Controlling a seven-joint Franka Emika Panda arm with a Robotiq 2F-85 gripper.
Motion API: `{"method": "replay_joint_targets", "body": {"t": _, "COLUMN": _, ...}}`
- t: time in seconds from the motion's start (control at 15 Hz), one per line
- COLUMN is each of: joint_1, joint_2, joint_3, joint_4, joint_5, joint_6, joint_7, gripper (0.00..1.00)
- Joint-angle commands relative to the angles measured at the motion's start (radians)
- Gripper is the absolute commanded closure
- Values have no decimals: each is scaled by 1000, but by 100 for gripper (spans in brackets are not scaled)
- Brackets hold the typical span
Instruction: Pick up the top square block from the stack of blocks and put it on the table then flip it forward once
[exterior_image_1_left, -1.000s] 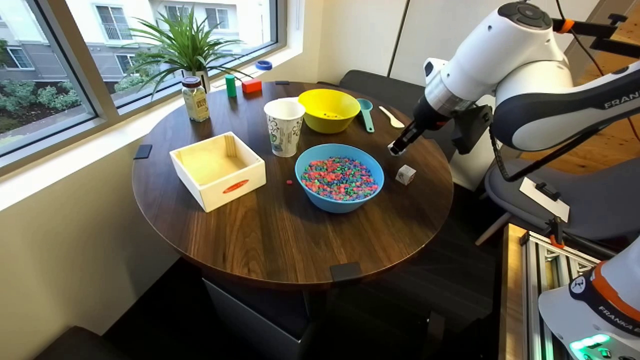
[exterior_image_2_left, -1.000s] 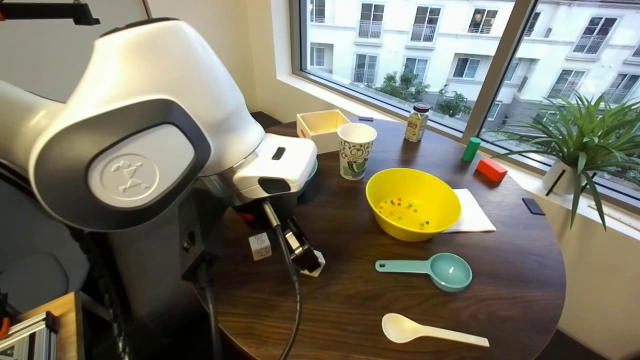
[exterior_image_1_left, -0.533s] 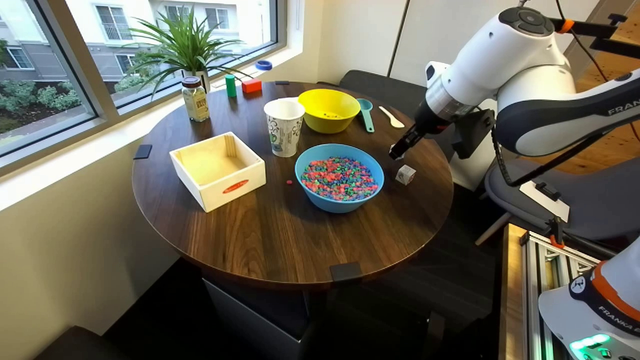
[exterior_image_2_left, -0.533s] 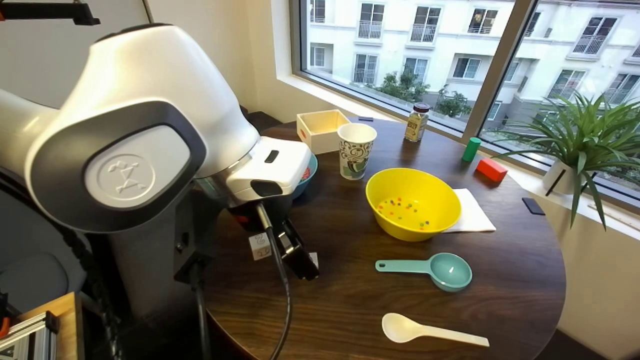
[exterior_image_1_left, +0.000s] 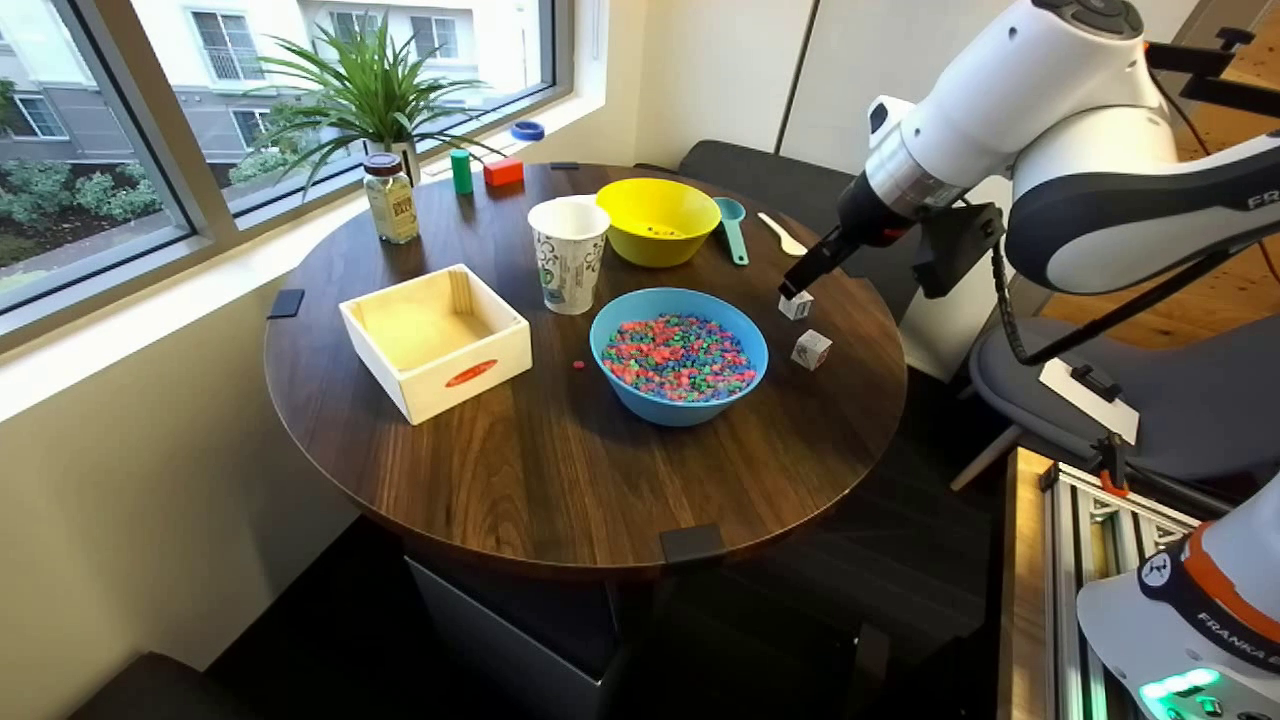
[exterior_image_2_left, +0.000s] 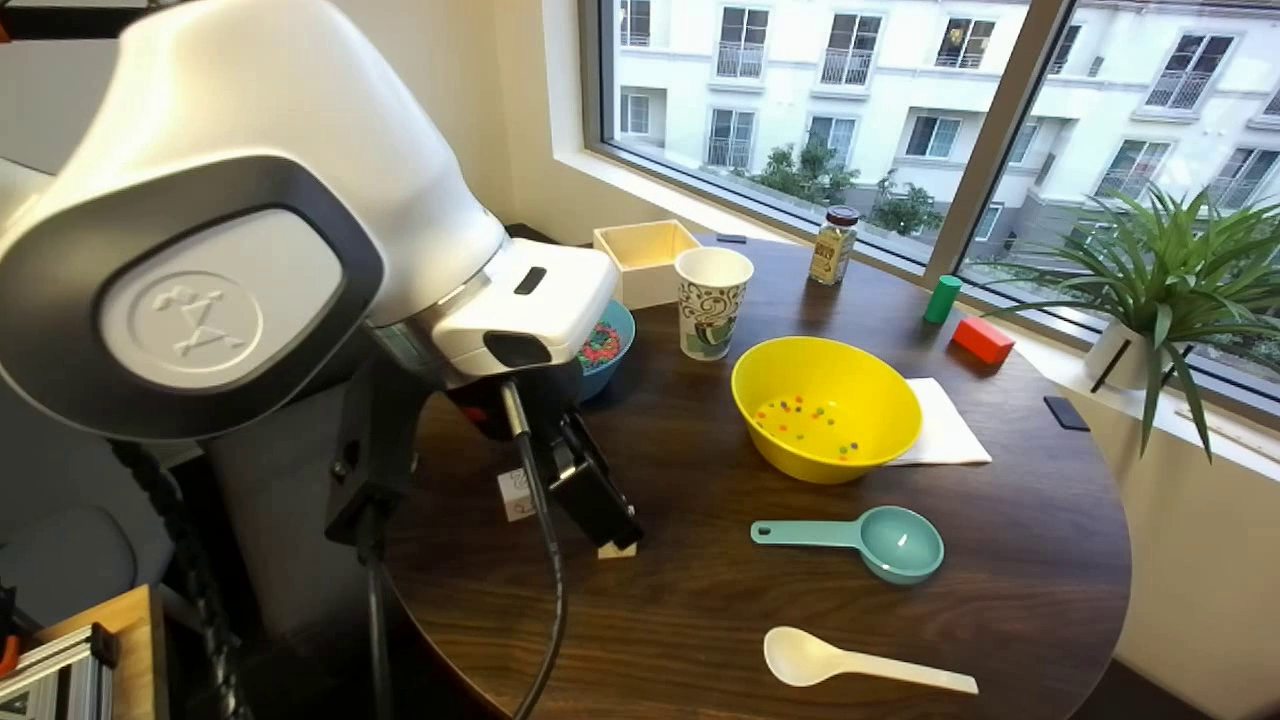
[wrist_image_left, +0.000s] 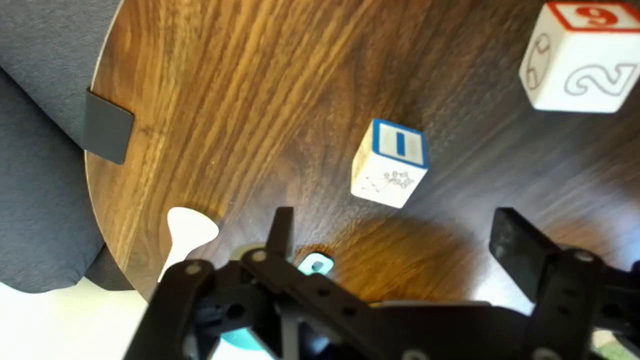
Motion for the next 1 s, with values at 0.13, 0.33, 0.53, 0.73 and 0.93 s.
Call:
{"method": "replay_joint_targets", "body": {"t": 0.13, "joint_1": 4, "joint_2": -121, "joint_3": 7, "joint_4": 12, "joint_5": 134, "joint_6": -140, "joint_7": 1, "gripper": 0}}
{"method": "replay_joint_targets", "body": {"t": 0.33, "joint_1": -11, "joint_2": -109, "joint_3": 12, "joint_4": 27, "joint_5": 131, "joint_6": -135, "joint_7": -9, "gripper": 0}}
{"method": "replay_joint_targets", "body": {"t": 0.53, "joint_1": -11, "joint_2": -141, "joint_3": 13, "joint_4": 29, "joint_5": 143, "joint_6": -163, "joint_7": -9, "gripper": 0}}
{"method": "replay_joint_targets", "body": {"t": 0.73, "joint_1": -11, "joint_2": -141, "joint_3": 13, "joint_4": 29, "joint_5": 143, "joint_6": -164, "joint_7": -9, "gripper": 0}}
{"method": "replay_joint_targets", "body": {"t": 0.93, "joint_1": -11, "joint_2": -141, "joint_3": 13, "joint_4": 28, "joint_5": 143, "joint_6": -164, "joint_7": -9, "gripper": 0}}
